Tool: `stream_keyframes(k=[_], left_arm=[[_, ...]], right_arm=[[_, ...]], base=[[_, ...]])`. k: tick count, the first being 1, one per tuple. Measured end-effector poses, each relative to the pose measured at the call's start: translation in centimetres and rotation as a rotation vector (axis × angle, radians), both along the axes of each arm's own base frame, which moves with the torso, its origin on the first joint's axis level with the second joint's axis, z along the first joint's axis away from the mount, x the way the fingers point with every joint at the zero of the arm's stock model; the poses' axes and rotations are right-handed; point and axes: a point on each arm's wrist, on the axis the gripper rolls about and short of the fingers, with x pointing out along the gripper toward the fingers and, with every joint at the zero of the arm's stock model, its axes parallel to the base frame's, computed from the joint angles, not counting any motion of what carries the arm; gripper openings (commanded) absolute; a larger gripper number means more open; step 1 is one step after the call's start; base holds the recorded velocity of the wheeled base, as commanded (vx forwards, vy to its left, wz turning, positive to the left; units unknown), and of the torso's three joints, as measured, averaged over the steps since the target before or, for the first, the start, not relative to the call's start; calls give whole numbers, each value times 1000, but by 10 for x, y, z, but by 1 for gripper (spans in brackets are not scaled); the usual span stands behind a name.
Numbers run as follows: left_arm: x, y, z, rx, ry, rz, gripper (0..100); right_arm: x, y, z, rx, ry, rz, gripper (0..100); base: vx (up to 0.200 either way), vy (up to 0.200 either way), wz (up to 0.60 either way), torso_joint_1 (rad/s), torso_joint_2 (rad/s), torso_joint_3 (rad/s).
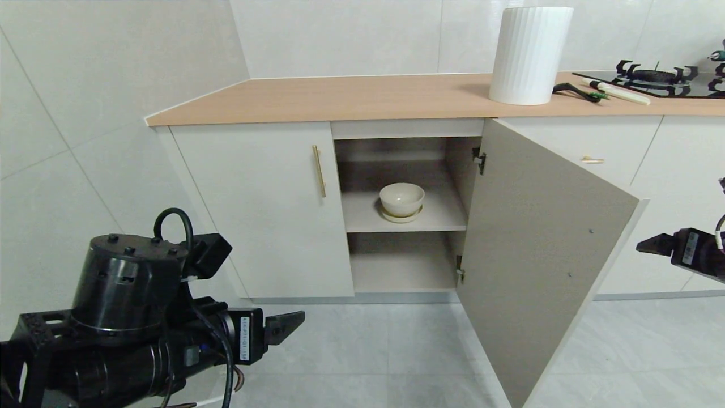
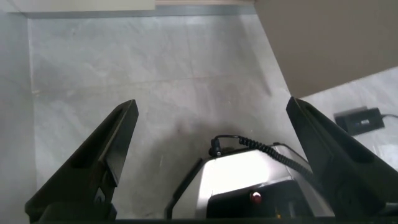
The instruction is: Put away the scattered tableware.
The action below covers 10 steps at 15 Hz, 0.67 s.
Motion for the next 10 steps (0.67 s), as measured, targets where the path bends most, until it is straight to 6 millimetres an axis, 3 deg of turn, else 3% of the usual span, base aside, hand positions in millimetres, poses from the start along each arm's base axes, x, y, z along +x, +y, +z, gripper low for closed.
stream_keyframes(k=[4, 10], left_arm=[[0, 0, 0, 0, 0, 1, 100], [0, 0, 0, -1, -2, 2, 100]], right_arm=[[25, -3, -19, 69, -16, -56, 100], [27, 23, -33, 102, 30, 13, 100]], base=[[0, 0, 0, 0, 0, 0], [0, 0, 0, 0, 0, 0]])
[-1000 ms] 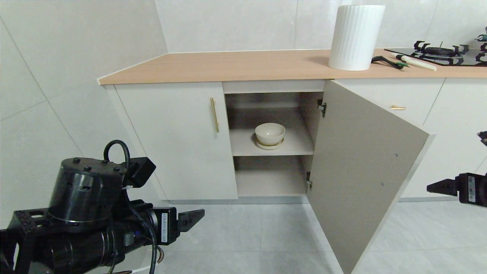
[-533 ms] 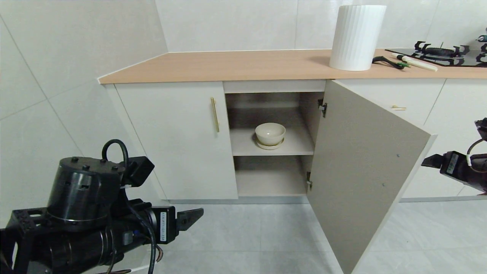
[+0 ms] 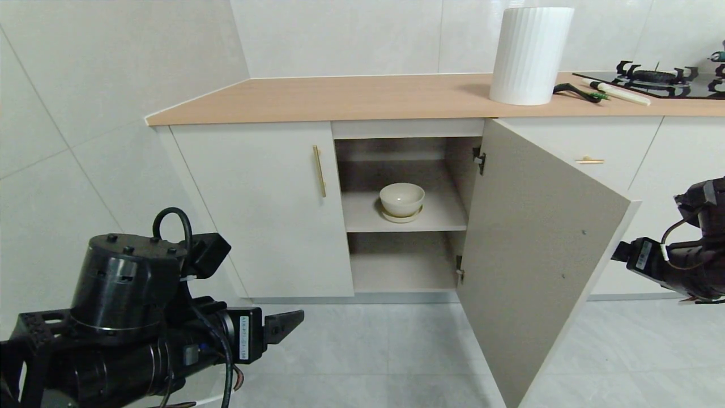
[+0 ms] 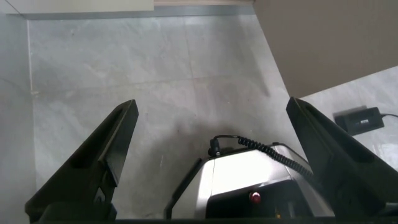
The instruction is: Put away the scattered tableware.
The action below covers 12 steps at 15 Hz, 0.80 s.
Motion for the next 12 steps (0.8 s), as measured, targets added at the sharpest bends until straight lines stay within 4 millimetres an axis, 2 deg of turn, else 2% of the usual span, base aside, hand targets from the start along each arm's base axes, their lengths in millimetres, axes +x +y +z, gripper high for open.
stream_keyframes(k=[7, 12], left_arm=[[-3, 2, 5, -12, -21, 2, 100], [-5, 4, 10, -17, -40, -1, 100]], right_arm=[[-11, 54, 3, 34, -21, 183, 100], [-2, 111, 10, -5, -92, 389, 100]], base=[[0, 0, 0, 0, 0, 0], [0, 0, 0, 0, 0, 0]])
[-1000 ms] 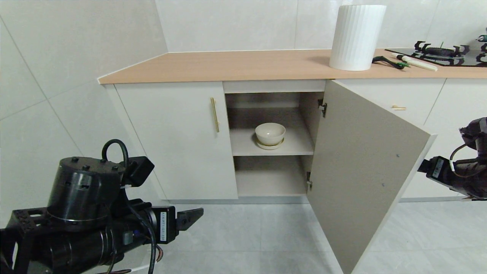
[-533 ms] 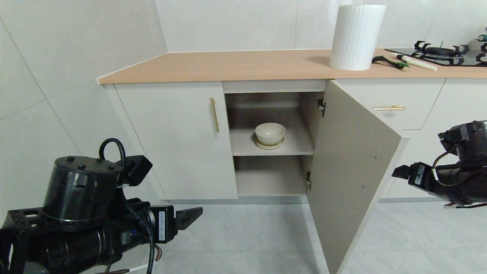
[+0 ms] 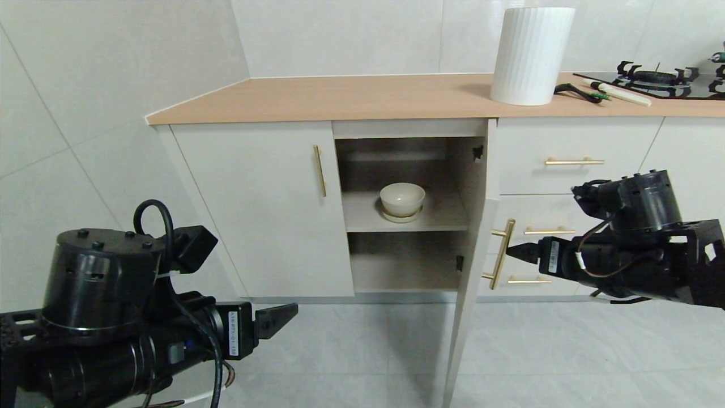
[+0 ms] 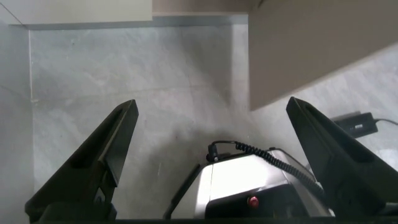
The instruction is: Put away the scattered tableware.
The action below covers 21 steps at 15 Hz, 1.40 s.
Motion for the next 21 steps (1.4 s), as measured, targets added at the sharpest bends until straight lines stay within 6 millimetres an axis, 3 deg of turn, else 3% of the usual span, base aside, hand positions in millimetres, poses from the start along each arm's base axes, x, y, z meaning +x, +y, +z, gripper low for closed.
stream_keyframes(k=[5, 13, 17, 21], left_arm=[[0, 0, 3, -4, -13, -3, 100], [1, 0, 3, 24, -34, 8, 100], [1, 0, 1, 46, -32, 10, 100], [1, 0, 0, 58, -31, 5, 100]], right_arm=[[28, 35, -2, -9, -17, 79, 100], [73, 57, -14, -13, -28, 89, 100], [79, 60, -21, -18, -14, 88, 100], [80, 62, -25, -18, -10, 87, 100]], base=[[0, 0, 0, 0, 0, 0], [0, 0, 0, 0, 0, 0], [0, 0, 0, 0, 0, 0], [200, 0, 0, -5, 1, 5]])
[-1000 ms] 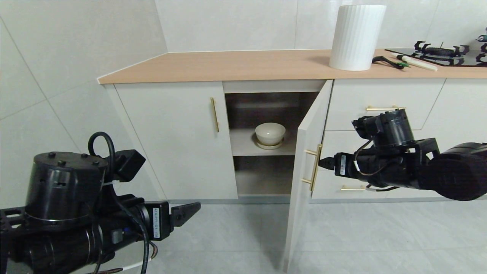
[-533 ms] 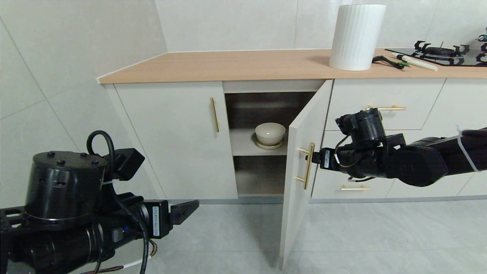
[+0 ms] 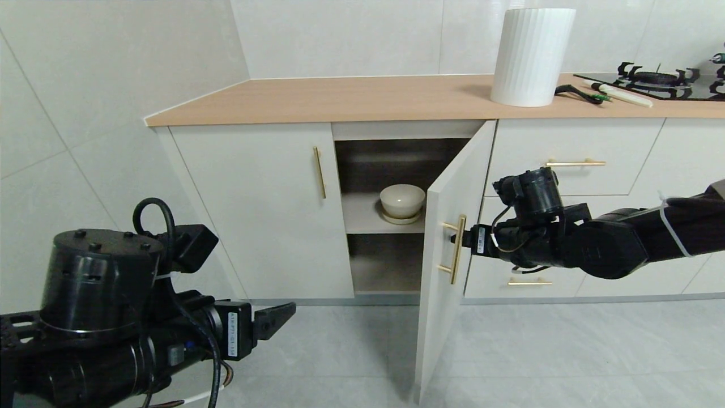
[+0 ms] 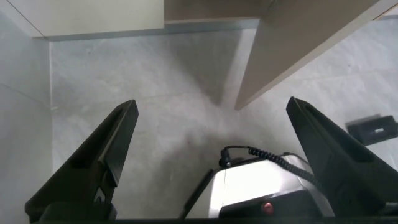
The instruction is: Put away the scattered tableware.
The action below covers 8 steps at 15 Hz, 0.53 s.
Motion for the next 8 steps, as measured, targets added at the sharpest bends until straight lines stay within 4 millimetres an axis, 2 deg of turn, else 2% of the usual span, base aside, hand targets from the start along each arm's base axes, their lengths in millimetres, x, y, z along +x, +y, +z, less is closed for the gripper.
stream_keyframes(k=[4, 8], left_arm=[[1, 0, -1, 1, 3, 0, 100], [1, -1, -2, 6, 6, -3, 100]], right_arm=[[4, 2, -6, 3, -4, -2, 100], [7, 7, -7, 54, -12, -22, 100]], base=[[200, 0, 0, 5, 4, 1], [0, 0, 0, 0, 0, 0]])
